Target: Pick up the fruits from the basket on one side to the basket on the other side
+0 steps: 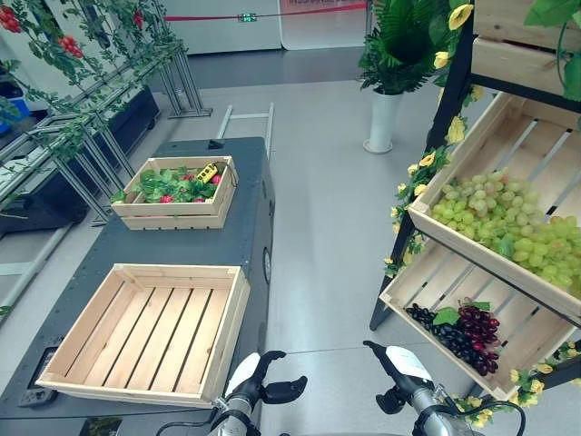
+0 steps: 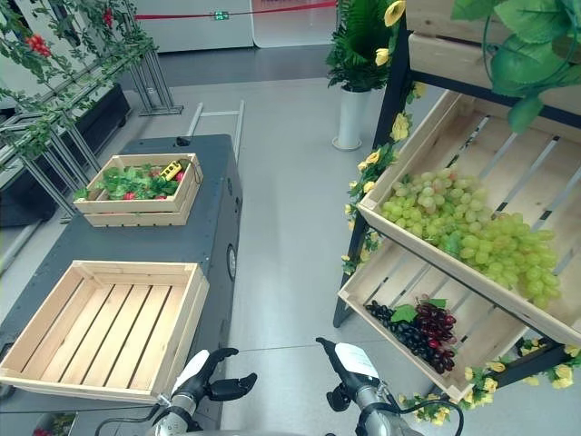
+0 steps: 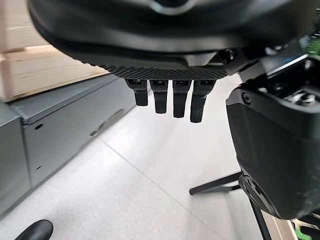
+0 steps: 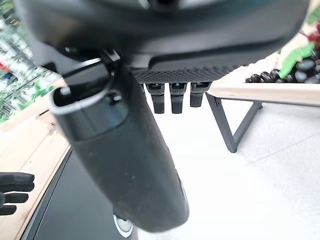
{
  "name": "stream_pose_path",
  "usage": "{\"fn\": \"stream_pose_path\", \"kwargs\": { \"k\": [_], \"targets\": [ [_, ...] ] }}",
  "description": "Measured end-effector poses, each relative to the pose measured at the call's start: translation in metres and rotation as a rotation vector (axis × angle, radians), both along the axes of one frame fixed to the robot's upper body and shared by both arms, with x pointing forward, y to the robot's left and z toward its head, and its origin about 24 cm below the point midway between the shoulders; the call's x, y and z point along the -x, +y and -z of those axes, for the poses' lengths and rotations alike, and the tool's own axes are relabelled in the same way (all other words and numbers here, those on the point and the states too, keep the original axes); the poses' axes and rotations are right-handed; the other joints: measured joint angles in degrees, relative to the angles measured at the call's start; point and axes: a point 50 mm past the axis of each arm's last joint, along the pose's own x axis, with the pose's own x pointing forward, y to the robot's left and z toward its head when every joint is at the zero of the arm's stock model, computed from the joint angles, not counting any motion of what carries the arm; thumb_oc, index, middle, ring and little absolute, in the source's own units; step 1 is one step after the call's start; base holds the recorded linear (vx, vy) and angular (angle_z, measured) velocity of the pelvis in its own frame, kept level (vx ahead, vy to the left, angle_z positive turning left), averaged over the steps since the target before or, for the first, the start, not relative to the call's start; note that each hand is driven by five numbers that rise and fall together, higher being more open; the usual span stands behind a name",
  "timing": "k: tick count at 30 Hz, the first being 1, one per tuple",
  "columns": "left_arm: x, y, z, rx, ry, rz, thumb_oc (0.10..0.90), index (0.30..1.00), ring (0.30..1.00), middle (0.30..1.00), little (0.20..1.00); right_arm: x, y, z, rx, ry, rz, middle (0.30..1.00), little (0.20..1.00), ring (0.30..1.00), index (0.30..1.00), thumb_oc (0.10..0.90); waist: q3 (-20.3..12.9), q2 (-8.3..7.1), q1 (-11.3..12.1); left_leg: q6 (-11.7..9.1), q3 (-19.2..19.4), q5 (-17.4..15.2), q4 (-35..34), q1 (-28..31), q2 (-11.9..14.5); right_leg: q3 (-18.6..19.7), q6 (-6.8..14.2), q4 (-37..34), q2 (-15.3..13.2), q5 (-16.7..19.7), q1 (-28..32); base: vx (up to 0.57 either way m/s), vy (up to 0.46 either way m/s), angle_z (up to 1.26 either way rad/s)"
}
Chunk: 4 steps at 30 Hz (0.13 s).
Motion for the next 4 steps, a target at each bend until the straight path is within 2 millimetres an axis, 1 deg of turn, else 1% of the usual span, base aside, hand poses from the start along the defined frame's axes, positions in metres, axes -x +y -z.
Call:
{"fn": "stream_pose_path", "kwargs": {
  "k": [4],
  "targets": [
    [0.0019,-0.0024,0.0016,0.020,0.034,0.028,0.800,0.900,0.900,0.900,0.900,0.0006,-0.0033,0.0012,0.012,0.009,0.009,0.900,0.900,0.900,0.900,0.800,0.94,0.81,-0.02,-0.06,-0.17,0.01,0.00,-0.04,0.10,-0.15,-0.03,0.00,0.13,-0.12,0.00,0.00,0.000,0.00]
  ]
}}
